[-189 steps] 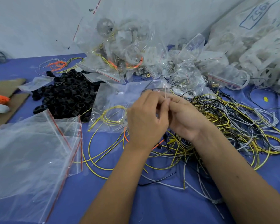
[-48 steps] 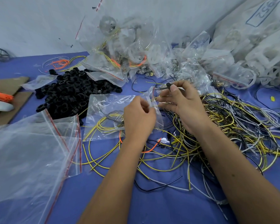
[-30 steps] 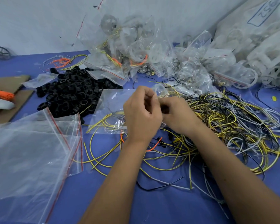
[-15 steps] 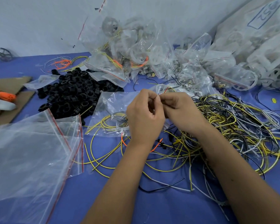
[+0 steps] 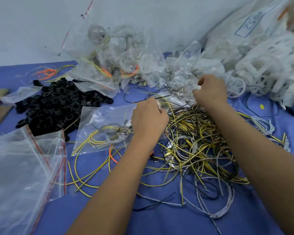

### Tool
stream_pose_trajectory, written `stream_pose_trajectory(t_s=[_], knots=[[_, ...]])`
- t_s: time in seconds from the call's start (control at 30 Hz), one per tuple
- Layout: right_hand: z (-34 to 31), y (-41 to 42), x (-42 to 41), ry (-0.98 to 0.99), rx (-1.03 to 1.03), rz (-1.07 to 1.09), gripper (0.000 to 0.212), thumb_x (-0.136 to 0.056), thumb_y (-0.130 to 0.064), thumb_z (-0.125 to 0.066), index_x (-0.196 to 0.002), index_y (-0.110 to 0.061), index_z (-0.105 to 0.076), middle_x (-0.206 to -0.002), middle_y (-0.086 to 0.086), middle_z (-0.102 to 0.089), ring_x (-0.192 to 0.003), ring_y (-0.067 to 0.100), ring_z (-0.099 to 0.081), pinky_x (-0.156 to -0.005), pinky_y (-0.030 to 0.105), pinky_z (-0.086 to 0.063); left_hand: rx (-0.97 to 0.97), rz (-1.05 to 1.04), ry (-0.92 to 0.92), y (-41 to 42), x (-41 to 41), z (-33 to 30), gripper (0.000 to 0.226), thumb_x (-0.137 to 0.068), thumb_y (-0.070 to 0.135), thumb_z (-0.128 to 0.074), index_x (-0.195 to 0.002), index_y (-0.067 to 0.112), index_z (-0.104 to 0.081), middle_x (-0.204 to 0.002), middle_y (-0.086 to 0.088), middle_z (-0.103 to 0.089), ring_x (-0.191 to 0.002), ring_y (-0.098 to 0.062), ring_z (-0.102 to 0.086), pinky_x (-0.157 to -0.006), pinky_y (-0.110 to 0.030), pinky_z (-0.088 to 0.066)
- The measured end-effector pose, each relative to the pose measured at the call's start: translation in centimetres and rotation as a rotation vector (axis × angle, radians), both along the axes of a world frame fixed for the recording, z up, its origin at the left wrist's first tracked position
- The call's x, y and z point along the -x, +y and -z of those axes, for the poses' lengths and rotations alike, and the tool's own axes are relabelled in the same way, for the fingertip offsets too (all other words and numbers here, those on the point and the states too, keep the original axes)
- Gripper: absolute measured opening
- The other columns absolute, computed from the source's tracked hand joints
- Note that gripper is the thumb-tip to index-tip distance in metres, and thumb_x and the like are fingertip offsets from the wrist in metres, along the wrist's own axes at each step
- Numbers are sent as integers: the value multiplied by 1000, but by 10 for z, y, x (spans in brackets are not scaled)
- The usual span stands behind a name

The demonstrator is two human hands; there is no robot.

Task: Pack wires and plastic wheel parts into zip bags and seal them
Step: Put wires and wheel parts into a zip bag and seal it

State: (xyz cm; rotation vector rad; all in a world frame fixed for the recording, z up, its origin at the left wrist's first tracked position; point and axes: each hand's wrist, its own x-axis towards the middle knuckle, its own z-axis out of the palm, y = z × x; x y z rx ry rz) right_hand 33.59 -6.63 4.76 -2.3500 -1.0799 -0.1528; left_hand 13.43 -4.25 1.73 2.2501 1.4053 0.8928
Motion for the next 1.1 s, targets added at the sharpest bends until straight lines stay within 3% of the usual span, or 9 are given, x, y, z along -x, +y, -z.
stream_pose_trajectory(t_s=[0.07,0.13,0.2,0.33,0.5,0.67,0.83,0.97,1.1], knots=[[2,5,-7,34,193,5,45,-80,-35,-81,-109,-7,-61,-102,13,-64,-101,35,-62,-82,39,-50,13,-27,27,1,-4,3,16,-89,27,-58,-82,12,-59,-80,-7,-61,-75,-31,-58,-61,-38,-48],[3,7,-10,66,239,-12,40,-78,-32,-84,-96,-8,-59,-96,11,-63,-91,31,-59,-79,38,-50,36,-45,34,3,-5,7,15,-89,26,-59,-84,12,-58,-82,-8,-61,-76,-32,-57,-61,-36,-42],[2,7,-14,30,141,-10,12,-84,-17,-73,-90,-7,-69,-96,16,-71,-88,34,-64,-79,38,-53,36,-39,36,5,-3,12,13,-88,23,-59,-85,10,-58,-82,-8,-62,-77,-31,-57,-61,-36,-40],[-14,6,-18,52,-177,5,15,-90,-16,-62,-99,-15,-74,-105,16,-72,-101,36,-66,-84,38,-53,26,-11,11,9,4,16,13,-89,18,-59,-81,8,-58,-76,-8,-59,-73,-30,-58,-63,-42,-50],[-36,1,1,521,-590,-112,5,-103,-18,-52,-104,-16,-49,-102,2,-56,-101,36,-65,-86,53,-57,77,-34,86,2,12,17,34,-85,45,-68,-85,12,-58,-84,-6,-61,-81,-29,-57,-65,-37,-45],[-25,-21,59,977,-674,-306,23,-94,-1,-63,-90,-19,-49,-83,5,-59,-59,11,-58,-56,29,-55,193,-8,-87,3,34,17,16,-85,18,-65,-70,16,-59,-71,0,-63,-69,-20,-59,-52,-24,-37],[4,-35,104,774,-619,-468,22,-91,0,-65,-101,-19,-60,-74,6,-68,-55,14,-57,-50,25,-44,333,-18,-492,-4,48,19,17,-85,15,-61,-69,10,-62,-67,-10,-68,-67,-36,-68,-65,-52,-60],[20,-38,113,215,-535,-525,23,-90,3,-57,-101,-13,-70,-65,-5,-62,-47,3,-46,-50,9,-30,196,-87,-597,-9,52,22,23,-89,14,-58,-66,12,-55,-59,3,-58,-58,-17,-55,-60,-33,-47],[24,-40,117,91,-587,-456,23,-92,0,-58,-104,-11,-75,-75,-8,-66,-58,-6,-55,-58,4,-33,81,-105,-638,-14,52,20,27,-91,21,-62,-66,19,-53,-56,9,-53,-54,-6,-47,-54,-19,-37]])
